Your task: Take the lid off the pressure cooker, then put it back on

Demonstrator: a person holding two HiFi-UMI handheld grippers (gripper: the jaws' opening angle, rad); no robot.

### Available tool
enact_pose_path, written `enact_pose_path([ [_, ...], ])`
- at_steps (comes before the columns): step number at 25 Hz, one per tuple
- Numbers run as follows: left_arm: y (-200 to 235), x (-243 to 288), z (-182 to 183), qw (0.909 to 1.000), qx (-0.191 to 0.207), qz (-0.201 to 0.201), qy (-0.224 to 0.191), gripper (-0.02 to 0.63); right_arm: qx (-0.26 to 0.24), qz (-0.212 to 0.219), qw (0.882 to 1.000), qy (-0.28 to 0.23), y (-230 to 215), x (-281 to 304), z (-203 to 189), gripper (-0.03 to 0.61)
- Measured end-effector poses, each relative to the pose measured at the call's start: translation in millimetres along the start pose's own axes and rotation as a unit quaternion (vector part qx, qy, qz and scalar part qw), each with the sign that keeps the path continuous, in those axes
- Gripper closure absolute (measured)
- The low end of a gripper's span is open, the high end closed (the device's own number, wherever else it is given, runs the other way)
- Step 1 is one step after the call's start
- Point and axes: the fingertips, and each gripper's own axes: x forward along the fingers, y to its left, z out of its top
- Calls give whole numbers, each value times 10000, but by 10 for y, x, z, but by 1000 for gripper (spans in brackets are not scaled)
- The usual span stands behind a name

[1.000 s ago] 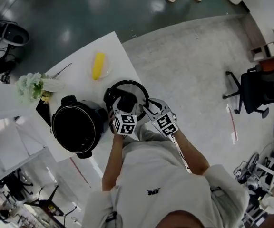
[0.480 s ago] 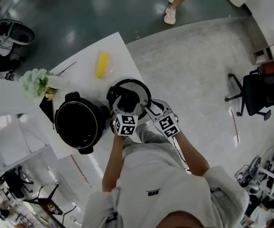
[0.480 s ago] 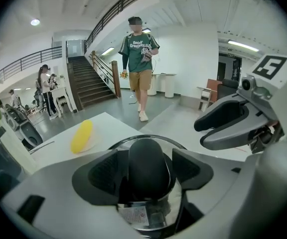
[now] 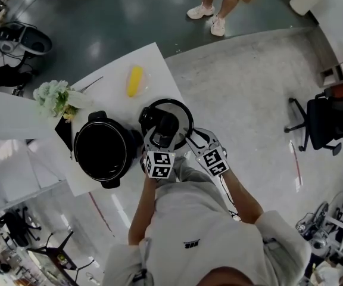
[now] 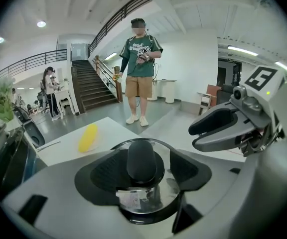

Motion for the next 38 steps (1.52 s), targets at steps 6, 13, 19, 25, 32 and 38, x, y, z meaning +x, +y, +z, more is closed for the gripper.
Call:
enact_pose_path([
  [6, -63, -193, -18, 9998, 7, -133, -167, 295, 35, -327, 9994, -83, 65, -151, 32, 428],
  [13, -69, -383, -74, 9995, -2, -230, -210, 295, 102, -621, 9980, -68, 239, -318, 31, 428],
  [19, -78, -411, -150, 9995, 18, -261, -163, 296, 80, -713, 9974, -65, 349, -353, 21, 428],
  [25, -74, -223, -111, 9998, -32, -208, 27, 296, 61, -570, 9984, 5, 234, -287, 4, 428],
  [32, -3, 148, -71, 9991, -83, -33, 409, 290, 59, -203, 9998, 67, -3, -149, 16, 428],
  [38, 4, 387, -125, 9970, -185, -46, 754, 276, 67, 78, 9998, 191, -145, -32, -28, 428],
])
